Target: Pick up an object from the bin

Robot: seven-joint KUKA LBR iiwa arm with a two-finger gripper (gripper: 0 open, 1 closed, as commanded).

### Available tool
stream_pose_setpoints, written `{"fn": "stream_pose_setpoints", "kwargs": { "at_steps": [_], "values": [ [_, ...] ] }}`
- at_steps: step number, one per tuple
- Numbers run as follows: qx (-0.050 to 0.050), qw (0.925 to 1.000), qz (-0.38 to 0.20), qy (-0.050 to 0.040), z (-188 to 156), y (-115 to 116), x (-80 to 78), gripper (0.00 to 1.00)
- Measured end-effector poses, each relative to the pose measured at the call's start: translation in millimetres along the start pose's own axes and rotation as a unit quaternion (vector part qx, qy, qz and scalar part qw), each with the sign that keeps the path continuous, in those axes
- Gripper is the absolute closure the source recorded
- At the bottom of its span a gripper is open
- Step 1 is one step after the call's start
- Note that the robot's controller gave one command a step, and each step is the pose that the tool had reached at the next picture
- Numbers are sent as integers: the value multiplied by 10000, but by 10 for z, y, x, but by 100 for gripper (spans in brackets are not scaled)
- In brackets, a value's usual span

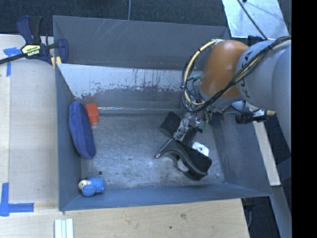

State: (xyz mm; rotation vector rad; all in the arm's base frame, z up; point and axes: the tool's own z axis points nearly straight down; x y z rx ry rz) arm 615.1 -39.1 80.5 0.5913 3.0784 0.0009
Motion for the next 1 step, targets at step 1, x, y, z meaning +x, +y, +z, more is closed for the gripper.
{"fn": "stream_pose_setpoints", "kwargs": {
  "at_steps": [1],
  "values": [
    [-3,9996,277,-13,80,-13,77,0]
  ]
}}
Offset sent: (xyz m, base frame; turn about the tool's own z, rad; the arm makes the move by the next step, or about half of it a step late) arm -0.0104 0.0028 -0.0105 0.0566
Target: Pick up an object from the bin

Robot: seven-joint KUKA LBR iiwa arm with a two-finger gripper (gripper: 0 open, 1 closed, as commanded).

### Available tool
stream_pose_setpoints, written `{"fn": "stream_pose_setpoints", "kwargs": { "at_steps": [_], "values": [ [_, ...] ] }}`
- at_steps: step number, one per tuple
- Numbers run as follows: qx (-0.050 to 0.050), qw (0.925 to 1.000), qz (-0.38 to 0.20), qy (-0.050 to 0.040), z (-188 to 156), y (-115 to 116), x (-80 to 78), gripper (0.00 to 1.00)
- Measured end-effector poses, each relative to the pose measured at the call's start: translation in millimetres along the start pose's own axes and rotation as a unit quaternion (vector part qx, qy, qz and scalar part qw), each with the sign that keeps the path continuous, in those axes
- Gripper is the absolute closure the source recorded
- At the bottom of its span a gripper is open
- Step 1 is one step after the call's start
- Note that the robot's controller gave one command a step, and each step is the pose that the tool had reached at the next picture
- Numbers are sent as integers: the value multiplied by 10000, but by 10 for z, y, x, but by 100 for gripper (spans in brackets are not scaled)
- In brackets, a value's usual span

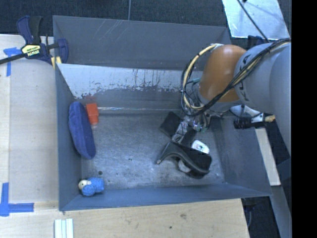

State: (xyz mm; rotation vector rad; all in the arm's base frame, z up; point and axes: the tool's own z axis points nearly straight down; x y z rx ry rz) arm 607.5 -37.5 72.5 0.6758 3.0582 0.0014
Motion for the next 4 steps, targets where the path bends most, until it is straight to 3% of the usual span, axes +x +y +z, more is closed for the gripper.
{"fn": "stream_pose_setpoints", "kwargs": {
  "at_steps": [1,2,3,4],
  "values": [
    [8,10000,-8,16,12,-3,13,100],
    [3,10000,-16,12,-279,-1,-8,100],
    [7,10000,-22,18,-284,-1,-16,100],
    [7,10000,-30,21,-588,-4,-33,100]
  ]
}}
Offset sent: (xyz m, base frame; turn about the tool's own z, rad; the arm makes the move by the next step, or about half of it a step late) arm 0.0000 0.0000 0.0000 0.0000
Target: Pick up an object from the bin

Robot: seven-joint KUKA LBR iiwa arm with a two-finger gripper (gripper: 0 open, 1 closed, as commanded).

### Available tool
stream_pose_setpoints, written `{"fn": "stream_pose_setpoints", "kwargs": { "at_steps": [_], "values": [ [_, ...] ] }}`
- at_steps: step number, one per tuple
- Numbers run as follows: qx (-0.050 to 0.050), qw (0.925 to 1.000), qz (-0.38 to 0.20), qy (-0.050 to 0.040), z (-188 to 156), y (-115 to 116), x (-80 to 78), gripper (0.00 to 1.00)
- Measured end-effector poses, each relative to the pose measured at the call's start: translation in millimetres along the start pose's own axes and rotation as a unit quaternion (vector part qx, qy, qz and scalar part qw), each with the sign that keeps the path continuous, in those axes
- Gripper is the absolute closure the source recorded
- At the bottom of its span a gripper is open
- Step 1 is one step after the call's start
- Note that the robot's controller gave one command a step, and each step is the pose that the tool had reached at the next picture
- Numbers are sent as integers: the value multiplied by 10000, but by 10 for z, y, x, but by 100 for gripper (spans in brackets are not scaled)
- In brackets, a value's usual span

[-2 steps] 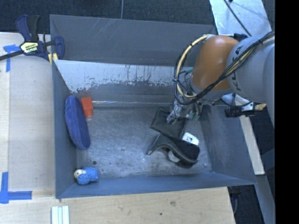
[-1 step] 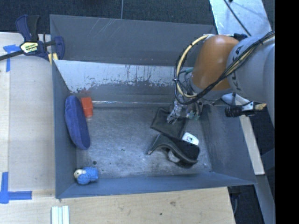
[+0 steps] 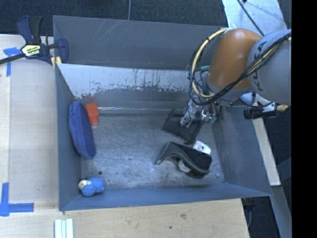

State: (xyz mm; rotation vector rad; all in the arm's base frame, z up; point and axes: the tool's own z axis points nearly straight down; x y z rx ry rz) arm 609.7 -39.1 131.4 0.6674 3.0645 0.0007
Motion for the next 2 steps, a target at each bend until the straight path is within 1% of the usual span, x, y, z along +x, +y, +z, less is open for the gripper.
{"fn": "stream_pose_setpoints", "kwargs": {
  "at_steps": [2],
  "values": [
    [-1,10000,-18,-9,-125,6,-25,100]
  ]
}}
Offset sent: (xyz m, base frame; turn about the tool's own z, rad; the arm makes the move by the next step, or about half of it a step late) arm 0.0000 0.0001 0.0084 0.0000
